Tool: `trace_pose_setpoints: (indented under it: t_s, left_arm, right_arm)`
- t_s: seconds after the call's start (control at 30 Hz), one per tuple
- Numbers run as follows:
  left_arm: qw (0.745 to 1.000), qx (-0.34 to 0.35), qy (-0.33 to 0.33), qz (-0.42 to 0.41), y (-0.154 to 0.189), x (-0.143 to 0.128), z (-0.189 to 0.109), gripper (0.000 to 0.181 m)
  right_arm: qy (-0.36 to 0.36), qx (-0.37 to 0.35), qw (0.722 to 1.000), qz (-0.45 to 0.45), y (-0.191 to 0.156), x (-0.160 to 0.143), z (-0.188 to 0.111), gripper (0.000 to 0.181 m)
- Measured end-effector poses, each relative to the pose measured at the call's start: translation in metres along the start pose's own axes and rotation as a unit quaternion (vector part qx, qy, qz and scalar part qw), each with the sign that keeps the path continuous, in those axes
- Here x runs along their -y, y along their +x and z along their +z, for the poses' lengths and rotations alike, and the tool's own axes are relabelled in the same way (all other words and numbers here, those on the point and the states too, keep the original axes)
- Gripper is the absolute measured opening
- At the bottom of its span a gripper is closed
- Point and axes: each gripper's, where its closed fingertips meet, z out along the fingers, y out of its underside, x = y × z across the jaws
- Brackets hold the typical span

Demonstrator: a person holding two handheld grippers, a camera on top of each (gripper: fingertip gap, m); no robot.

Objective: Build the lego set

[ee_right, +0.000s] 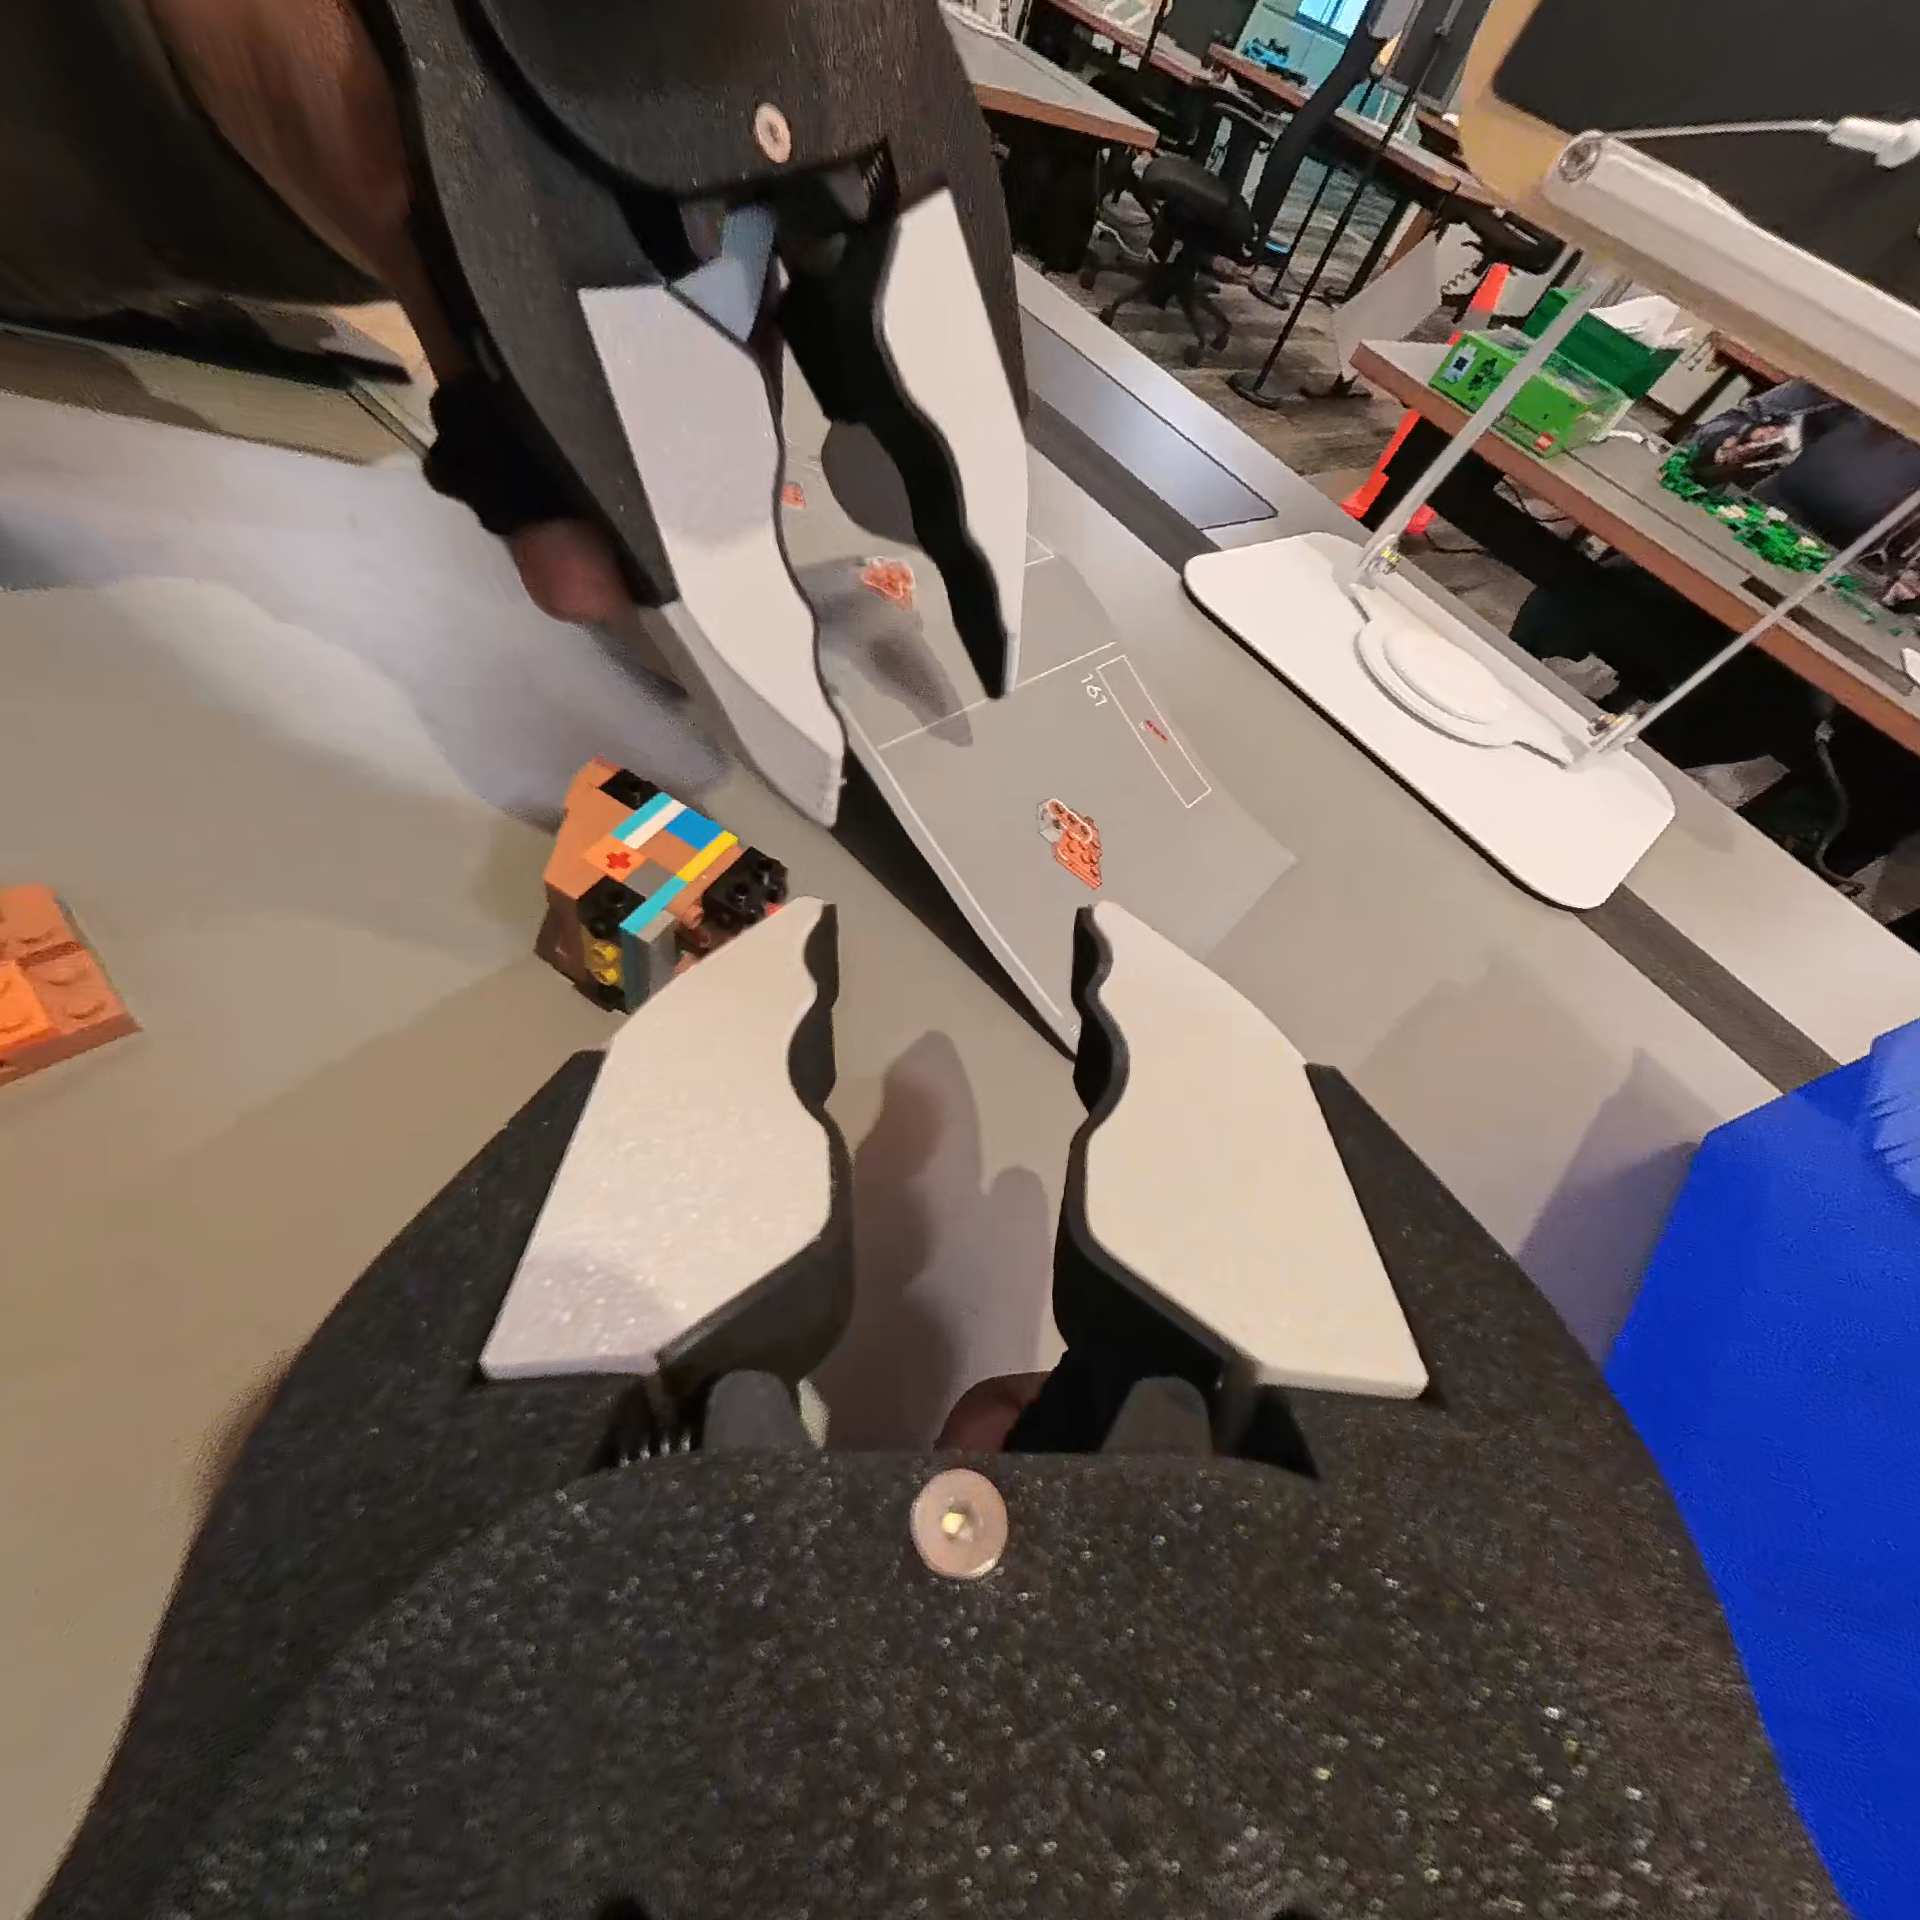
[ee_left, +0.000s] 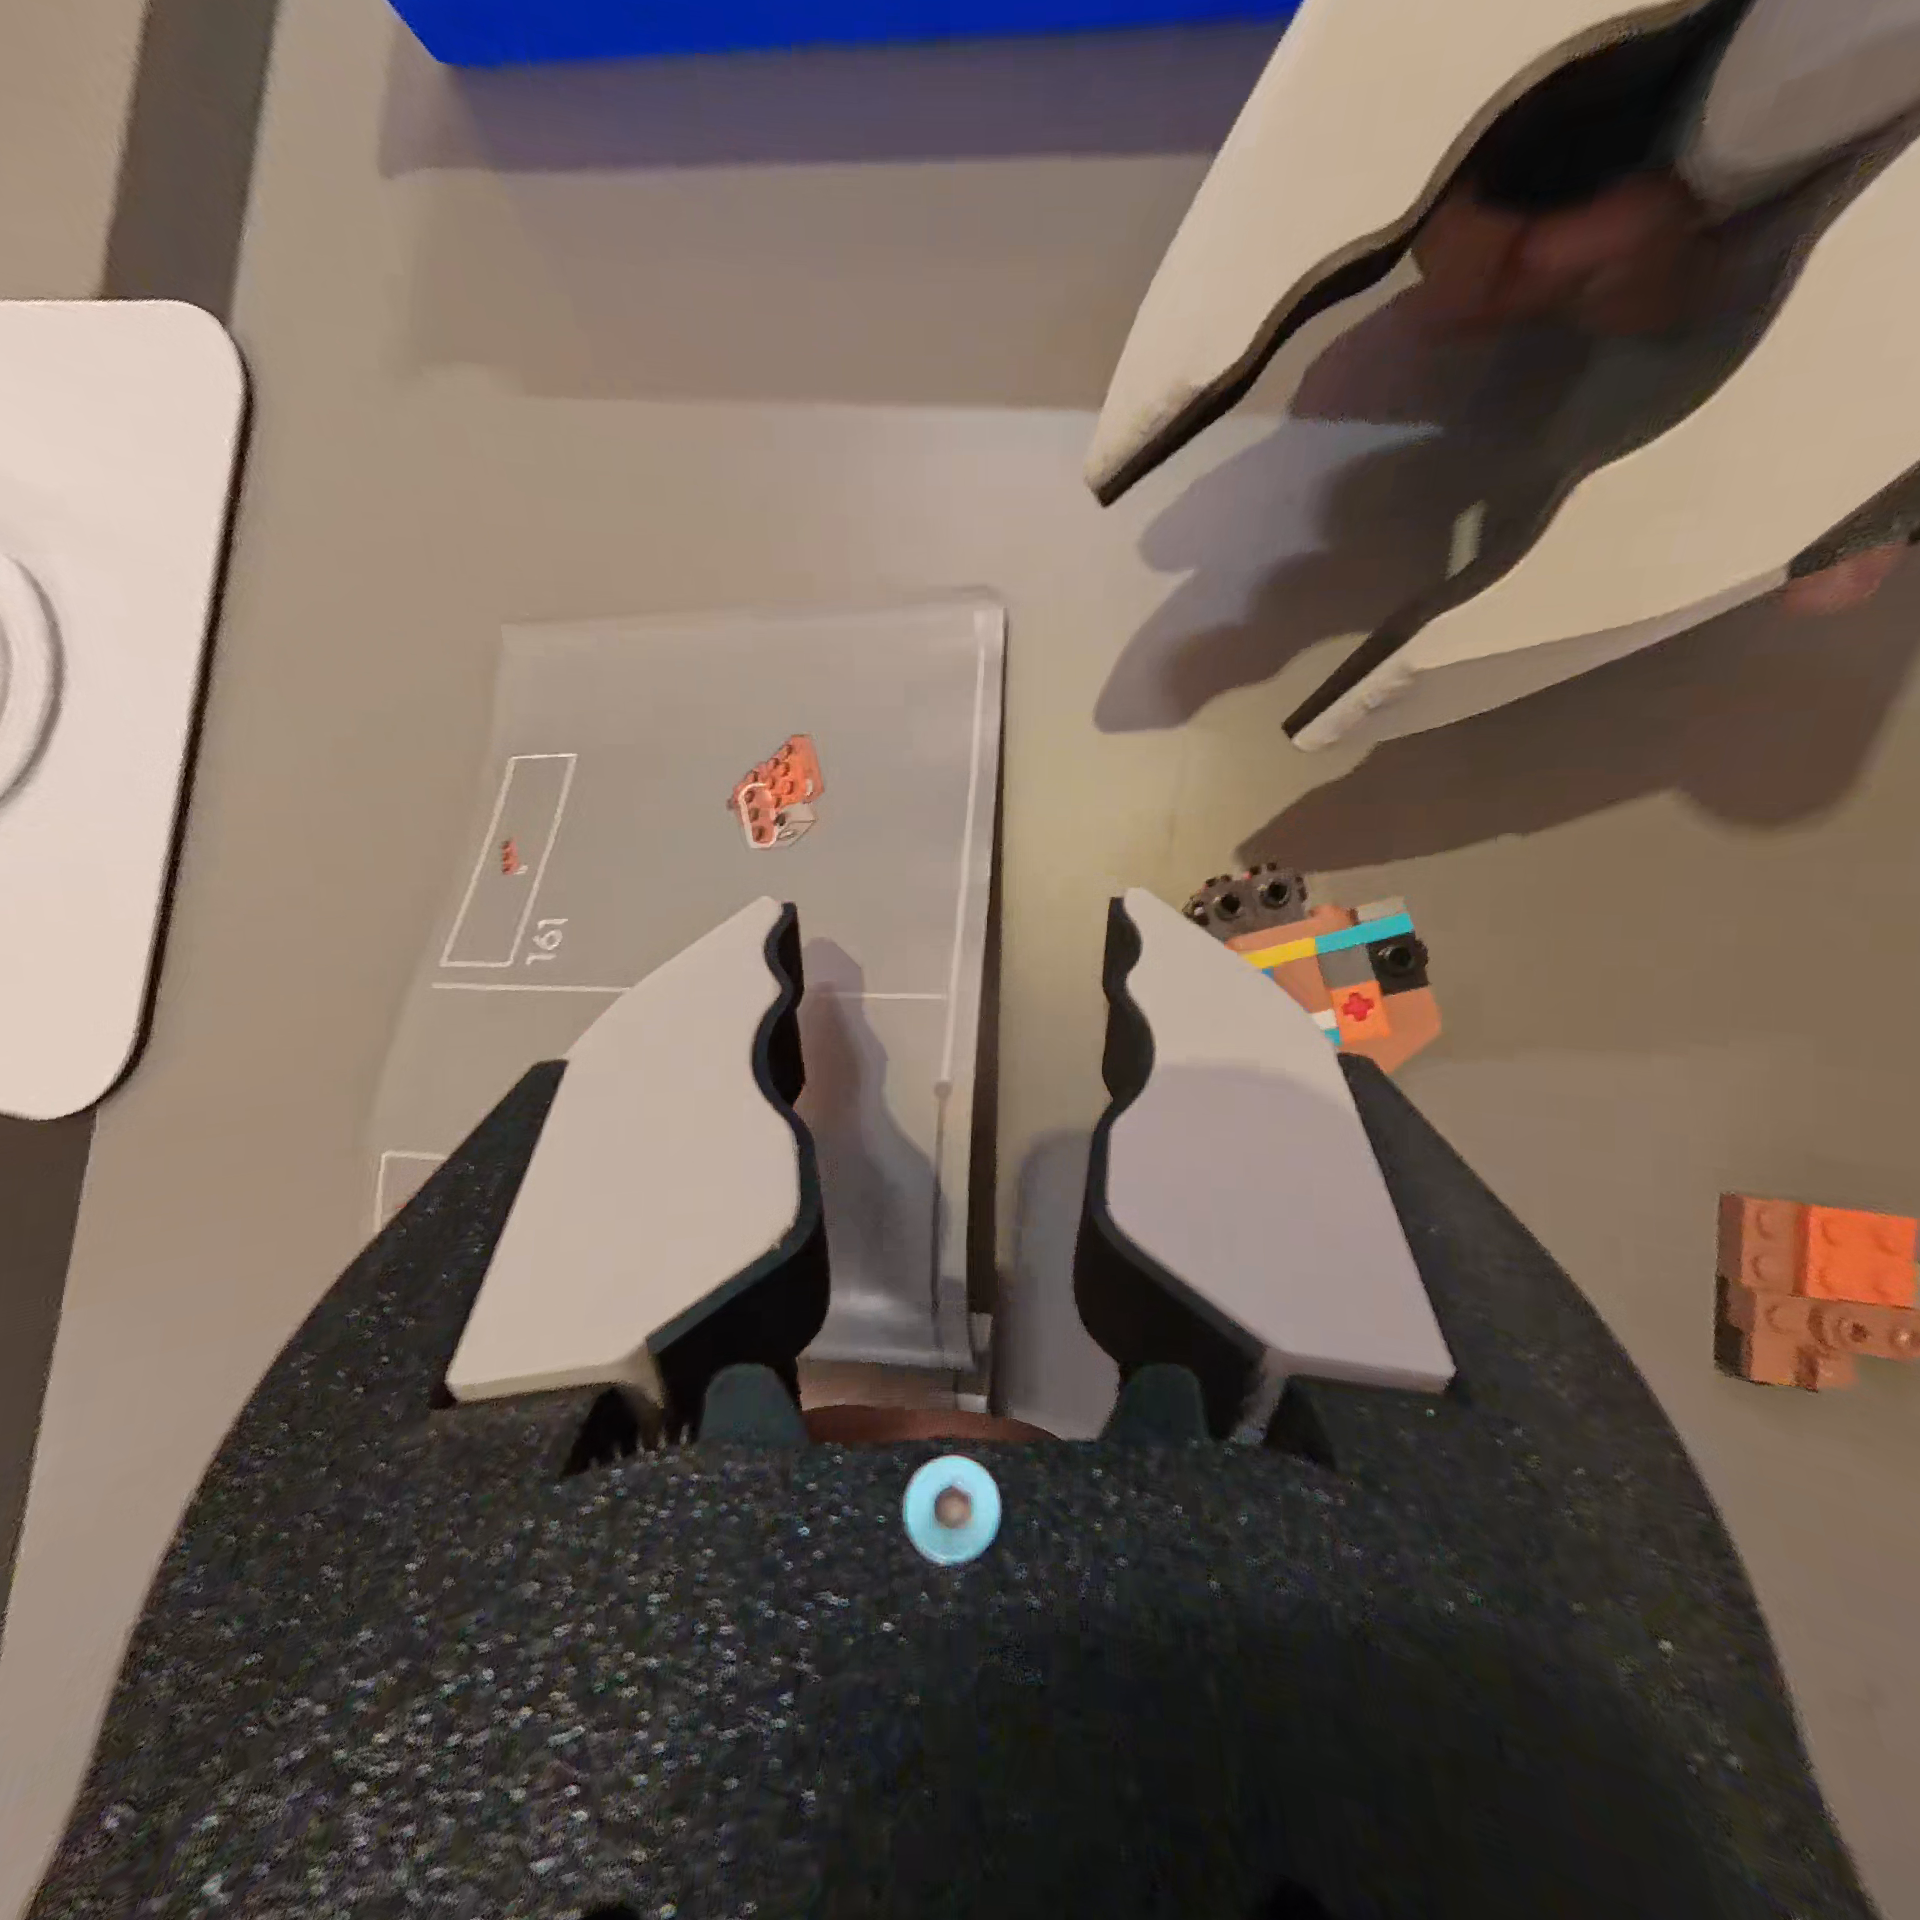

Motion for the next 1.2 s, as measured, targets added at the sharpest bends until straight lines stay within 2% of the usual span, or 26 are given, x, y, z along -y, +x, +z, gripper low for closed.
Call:
trace_pose_setpoints:
  t_s: [0.2, 0.4, 0.67, 1.2]
  left_arm:
    - [1.000, 0.011, -0.003, -0.002, -0.002, 0.009, 0.008, 0.047]
    - [0.998, 0.016, -0.043, 0.035, 0.006, 0.001, 0.015, 0.037]
    - [0.996, 0.025, -0.078, 0.043, 0.004, -0.013, 0.011, 0.029]
    - [0.991, 0.040, -0.118, 0.057, 0.002, -0.032, -0.009, 0.026]
  right_arm:
    - [0.000, -0.031, 0.998, -0.056, 0.009, -0.006, -0.005, 0.040]
    - [-0.013, -0.043, 0.995, -0.085, 0.010, -0.012, -0.007, 0.040]
    - [-0.032, -0.053, 0.996, -0.069, 0.018, -0.018, -0.007, 0.040]
    - [-0.037, -0.051, 0.995, -0.079, 0.016, -0.019, -0.006, 0.040]
